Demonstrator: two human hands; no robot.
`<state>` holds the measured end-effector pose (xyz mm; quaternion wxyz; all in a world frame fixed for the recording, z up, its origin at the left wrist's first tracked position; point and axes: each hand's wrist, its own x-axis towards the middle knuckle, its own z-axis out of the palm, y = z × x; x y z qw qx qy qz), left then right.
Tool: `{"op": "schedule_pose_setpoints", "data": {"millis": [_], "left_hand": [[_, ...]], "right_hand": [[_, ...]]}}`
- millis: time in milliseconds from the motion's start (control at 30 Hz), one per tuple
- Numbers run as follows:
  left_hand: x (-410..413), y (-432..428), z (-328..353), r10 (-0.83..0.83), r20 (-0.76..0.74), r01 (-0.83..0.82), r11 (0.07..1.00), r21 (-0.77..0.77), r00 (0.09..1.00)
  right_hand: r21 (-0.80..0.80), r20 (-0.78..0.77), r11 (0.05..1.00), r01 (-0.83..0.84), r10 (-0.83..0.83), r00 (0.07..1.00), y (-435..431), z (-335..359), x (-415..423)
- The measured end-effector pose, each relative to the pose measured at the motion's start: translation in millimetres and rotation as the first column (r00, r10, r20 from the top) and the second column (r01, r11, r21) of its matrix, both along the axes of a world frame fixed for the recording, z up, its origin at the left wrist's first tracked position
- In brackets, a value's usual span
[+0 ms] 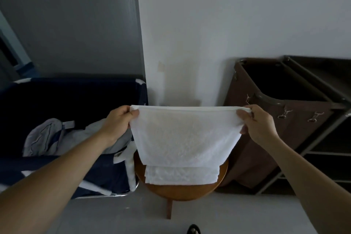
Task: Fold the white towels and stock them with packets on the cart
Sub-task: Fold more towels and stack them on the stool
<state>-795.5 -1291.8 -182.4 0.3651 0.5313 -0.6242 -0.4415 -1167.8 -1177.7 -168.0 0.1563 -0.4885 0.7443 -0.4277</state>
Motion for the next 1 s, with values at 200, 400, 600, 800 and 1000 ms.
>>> {"op": "schedule_pose_setpoints", "data": {"millis": [200,400,600,800,1000], "left_hand": [[-20,-46,-9,-0.030,0.018,0.029,0.998,0.054,0.999],[-59,-131,-57,0.033,0.078,-0.048,0.978,0.204,0.996],[-104,-215,-148,0.062,0.240,-0.150,0.916,0.371,0.969],[-141,-267,-228,0.116,0.348,-0.264,0.870,0.416,0.930],[-147,-281,-273,0.137,0.273,-0.273,0.783,0.559,0.952]], "right_hand": [[0.085,-0.112,0.996,-0.009,0.018,0.993,-42,-15,-29],[0.264,0.033,0.953,-0.150,0.146,0.989,-142,-62,-68],[0.408,0.268,0.899,-0.157,0.046,0.962,-234,-166,-96],[0.513,0.355,0.855,-0.072,-0.134,0.925,-274,-257,-102],[0.557,0.451,0.829,-0.052,-0.249,0.857,-283,-296,-94]]}}
